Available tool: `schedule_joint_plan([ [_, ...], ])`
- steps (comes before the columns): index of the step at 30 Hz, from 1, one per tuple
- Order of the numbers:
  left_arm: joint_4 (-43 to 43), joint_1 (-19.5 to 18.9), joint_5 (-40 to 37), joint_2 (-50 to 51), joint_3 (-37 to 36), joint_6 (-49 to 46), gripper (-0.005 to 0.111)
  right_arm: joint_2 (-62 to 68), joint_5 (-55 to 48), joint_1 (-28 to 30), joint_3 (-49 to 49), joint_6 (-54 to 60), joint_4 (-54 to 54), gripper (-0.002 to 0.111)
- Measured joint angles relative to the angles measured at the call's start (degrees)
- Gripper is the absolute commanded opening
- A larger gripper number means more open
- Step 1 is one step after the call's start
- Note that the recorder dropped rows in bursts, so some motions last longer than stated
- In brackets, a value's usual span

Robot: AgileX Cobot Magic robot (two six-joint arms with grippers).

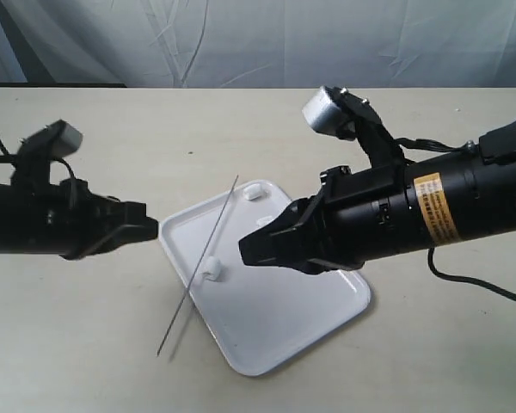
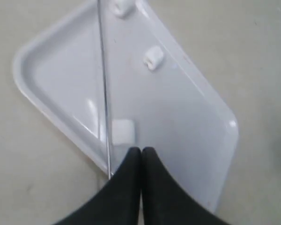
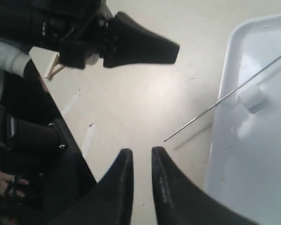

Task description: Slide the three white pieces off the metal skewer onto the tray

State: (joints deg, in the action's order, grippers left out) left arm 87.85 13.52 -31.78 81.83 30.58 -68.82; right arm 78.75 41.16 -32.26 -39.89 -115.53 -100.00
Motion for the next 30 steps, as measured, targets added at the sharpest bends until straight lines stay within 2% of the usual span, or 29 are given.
schedule_joint_plan([
  [9, -6.51, 0.0, 19.73, -17.77, -1.99, 9.07, 0.0, -0.11, 8.48, 0.0, 0.0, 0.0, 0.02, 0.015],
  [15, -12.55, 0.0, 25.52, -27.57, -5.18, 9.56, 0.0, -0.11, 12.14, 0.0, 0.0, 0.81, 0.02, 0.015],
  [18, -13.95, 0.0, 26.52, -32.49, -7.01, 9.69, 0.0, -0.26, 11.63, 0.0, 0.0, 2.8, 0.02, 0.001],
  [19, -14.35, 0.0, 26.99, -33.79, -7.63, 9.69, 0.0, -0.61, 10.81, 0.0, 0.0, 3.08, -0.11, -0.001],
  [23, -15.45, 0.0, 30.65, -39.48, -11.19, 9.69, 0.0, -3.43, 2.47, 0.0, 0.94, 4.29, -0.11, -0.001],
  [27, -14.35, 0.0, 39.31, -44.76, -16.02, 8.95, 0.0, -12.23, -13.65, 0.0, 5.91, 7.22, -0.11, -0.001],
  [29, -12.09, 0.0, 41.39, -45.61, -16.54, 5.42, 0.0, -18.95, -24.13, 0.0, 9.76, 8.6, -0.01, -0.001],
  [30, -8.0, 0.0, 42.86, -45.61, -16.54, 1.17, 0.0, -23.44, -30.26, 0.0, 12.52, 9.13, -0.01, -0.001],
])
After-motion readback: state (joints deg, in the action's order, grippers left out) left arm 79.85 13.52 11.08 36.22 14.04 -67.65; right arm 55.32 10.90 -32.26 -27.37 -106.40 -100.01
